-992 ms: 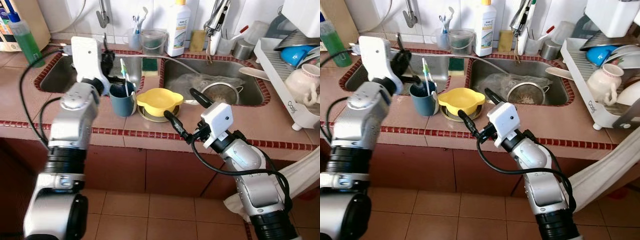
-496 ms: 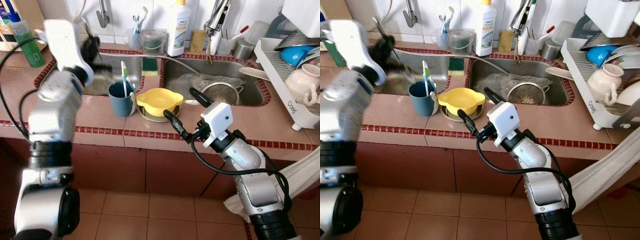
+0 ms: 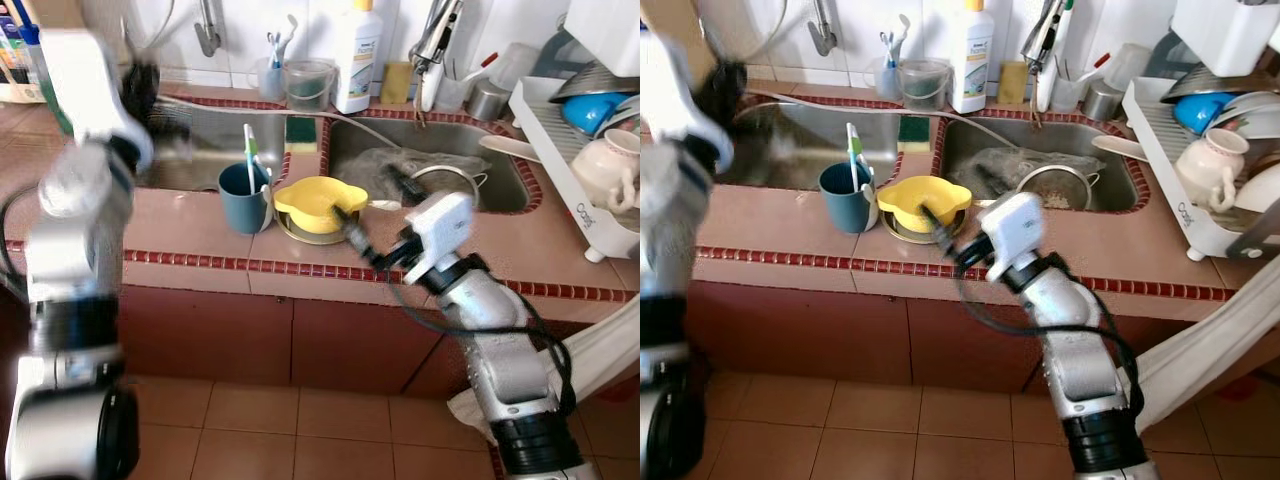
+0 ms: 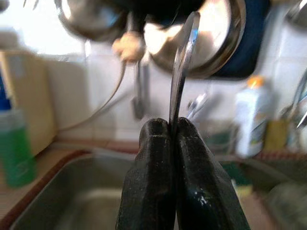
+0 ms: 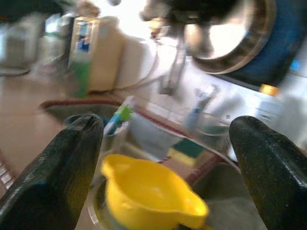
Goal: Kitchen organization
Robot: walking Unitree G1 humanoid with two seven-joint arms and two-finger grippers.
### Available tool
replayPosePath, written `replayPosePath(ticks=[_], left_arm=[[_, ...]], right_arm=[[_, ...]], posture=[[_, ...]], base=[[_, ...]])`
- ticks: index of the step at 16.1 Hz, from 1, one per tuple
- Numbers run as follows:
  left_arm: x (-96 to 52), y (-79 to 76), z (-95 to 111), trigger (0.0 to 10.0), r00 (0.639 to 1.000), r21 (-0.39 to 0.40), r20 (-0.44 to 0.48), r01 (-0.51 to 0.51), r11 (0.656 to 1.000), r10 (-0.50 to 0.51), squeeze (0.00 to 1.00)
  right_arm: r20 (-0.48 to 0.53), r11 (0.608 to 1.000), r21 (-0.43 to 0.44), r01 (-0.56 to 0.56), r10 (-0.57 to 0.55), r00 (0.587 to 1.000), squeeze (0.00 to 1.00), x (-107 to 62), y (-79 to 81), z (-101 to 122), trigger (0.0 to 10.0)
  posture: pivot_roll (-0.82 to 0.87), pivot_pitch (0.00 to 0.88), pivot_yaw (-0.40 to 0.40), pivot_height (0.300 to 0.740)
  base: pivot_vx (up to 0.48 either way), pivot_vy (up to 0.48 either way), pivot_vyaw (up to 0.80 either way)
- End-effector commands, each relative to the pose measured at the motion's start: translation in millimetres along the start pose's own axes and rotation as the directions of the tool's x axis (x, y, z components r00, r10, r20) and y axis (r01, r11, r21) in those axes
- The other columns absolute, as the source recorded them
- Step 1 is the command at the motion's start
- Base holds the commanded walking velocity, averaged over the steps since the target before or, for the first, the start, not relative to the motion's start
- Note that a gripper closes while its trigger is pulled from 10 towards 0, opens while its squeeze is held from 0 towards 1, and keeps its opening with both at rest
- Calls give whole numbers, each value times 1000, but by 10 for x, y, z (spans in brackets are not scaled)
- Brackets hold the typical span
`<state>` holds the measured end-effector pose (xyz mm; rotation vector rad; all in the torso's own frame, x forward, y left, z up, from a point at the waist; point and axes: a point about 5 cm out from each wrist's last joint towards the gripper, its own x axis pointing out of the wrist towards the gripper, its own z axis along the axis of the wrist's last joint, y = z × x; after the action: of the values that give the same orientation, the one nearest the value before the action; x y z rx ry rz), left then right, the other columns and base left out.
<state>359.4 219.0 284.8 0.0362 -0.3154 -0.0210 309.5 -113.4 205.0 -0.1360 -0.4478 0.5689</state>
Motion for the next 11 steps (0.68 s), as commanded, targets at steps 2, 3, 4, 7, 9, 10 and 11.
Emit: replayPosePath(ticks=[2,3,4,7,9,10,11], left_arm=[[-87,62,4,10000,997,42,45,-58,997,56,0],[-181,113,-108,10000,997,96,28,-78,992,76,0],[-283,190,-231,10000,995,121,8,-102,987,102,0],[-345,299,-271,10000,994,137,4,-109,985,109,0],[-353,313,-279,10000,994,150,9,-106,983,106,0],[-354,310,-282,10000,995,154,12,-102,983,102,0],[-354,301,-285,10000,996,159,15,-95,983,94,0]], right_arm=[[8,989,95,112,-113,994,0,-39,-151,2,10000],[5,981,128,144,-146,989,0,-82,-171,-5,10000],[-8,981,123,151,-151,989,0,-137,-148,-36,10000],[-20,983,129,132,-131,991,0,-178,-108,-56,10000],[-21,984,128,128,-126,992,0,-178,-131,-44,10000],[-20,984,123,126,-125,992,0,-176,-143,-38,10000],[-20,985,118,125,-123,992,0,-174,-155,-32,10000]], posture=[[-9,33,-22,740],[-9,33,-22,740],[-11,25,-22,740],[-9,21,-24,740],[-11,22,-23,740],[-12,23,-22,740],[-12,23,-22,740]], base=[[0,0,0],[0,0,0],[0,0,0],[0,0,0],[0,0,0],[0,0,0],[0,0,0]])
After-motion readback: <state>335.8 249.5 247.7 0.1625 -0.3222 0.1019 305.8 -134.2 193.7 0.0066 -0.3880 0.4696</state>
